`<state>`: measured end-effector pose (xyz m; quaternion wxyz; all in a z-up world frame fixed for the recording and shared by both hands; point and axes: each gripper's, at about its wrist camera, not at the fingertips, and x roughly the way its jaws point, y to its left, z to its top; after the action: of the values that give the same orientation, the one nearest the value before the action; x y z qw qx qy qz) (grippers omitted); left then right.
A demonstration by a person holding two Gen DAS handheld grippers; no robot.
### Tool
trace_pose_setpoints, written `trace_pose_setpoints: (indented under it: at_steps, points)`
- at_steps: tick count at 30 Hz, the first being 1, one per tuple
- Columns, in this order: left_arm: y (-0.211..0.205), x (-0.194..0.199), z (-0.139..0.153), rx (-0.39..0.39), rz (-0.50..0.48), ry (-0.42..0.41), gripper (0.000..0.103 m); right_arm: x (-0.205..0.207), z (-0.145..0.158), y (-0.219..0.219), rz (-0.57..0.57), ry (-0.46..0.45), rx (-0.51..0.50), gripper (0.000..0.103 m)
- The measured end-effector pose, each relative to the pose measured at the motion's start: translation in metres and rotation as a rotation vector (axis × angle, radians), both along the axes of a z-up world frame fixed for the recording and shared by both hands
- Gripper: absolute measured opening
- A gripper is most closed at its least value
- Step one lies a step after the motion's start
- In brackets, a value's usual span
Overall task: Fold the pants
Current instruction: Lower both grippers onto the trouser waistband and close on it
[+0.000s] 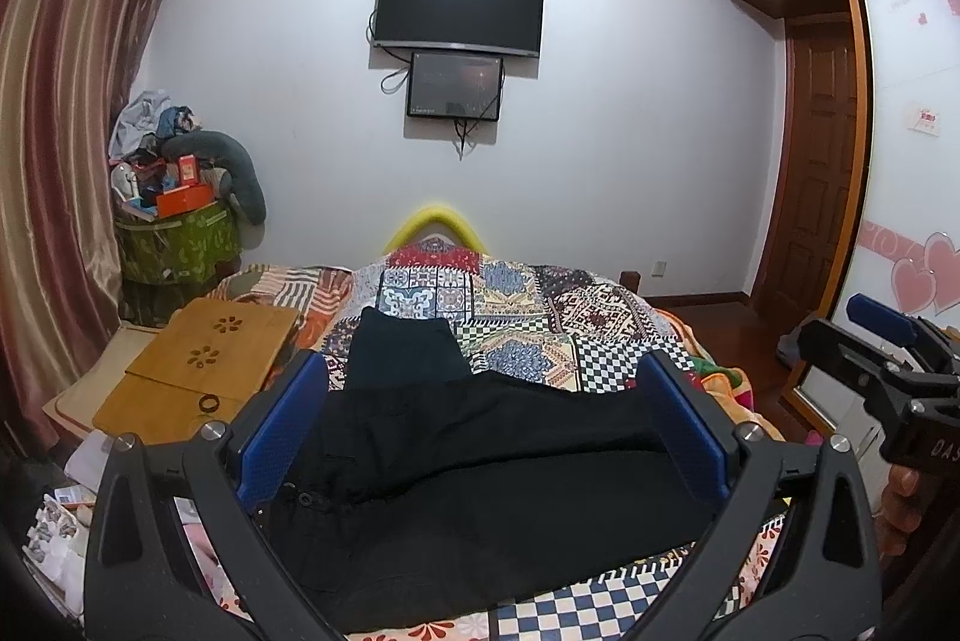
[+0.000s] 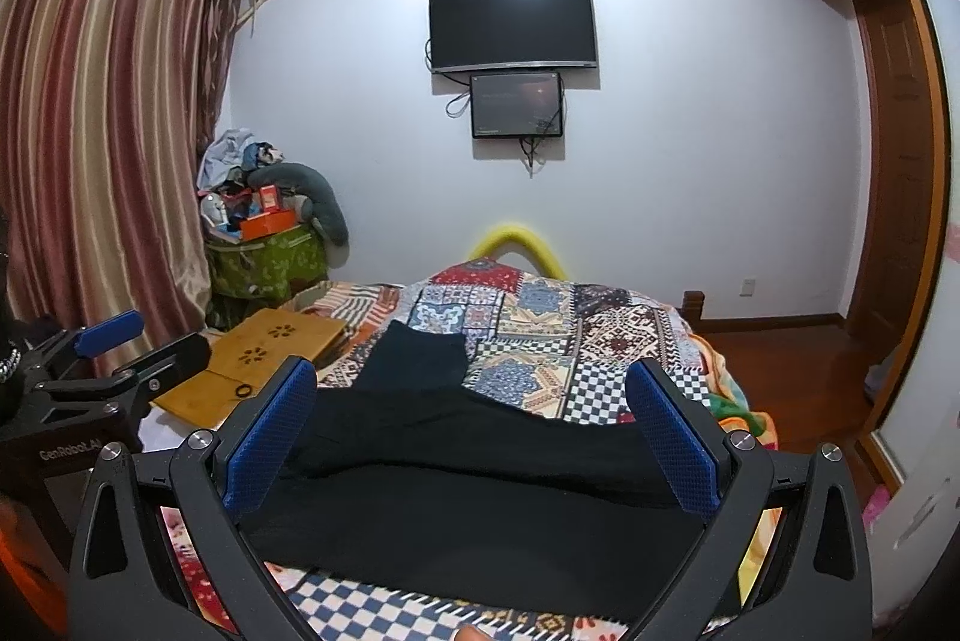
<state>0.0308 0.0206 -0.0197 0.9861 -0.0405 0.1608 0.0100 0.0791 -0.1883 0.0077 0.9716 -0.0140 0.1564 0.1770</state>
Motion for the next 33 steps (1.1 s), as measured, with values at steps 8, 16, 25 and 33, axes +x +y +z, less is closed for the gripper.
trace_pose_setpoints:
  at_steps: [8,16,25,33]
  points:
    - [0.028,0.058,-0.017,0.022,0.028,0.055,0.103,0.047,-0.02,-0.007,-0.05,0.022,-0.081,0.102]
    - [0.079,0.129,-0.053,0.053,0.092,0.163,0.103,0.105,-0.06,-0.034,-0.104,0.141,-0.145,0.102]
    - [0.15,0.193,-0.125,0.012,0.188,0.347,0.103,0.152,-0.108,-0.08,-0.179,0.308,-0.16,0.102]
    - [0.191,0.251,-0.2,-0.074,0.183,0.545,0.101,0.194,-0.153,-0.123,-0.239,0.45,-0.175,0.101]
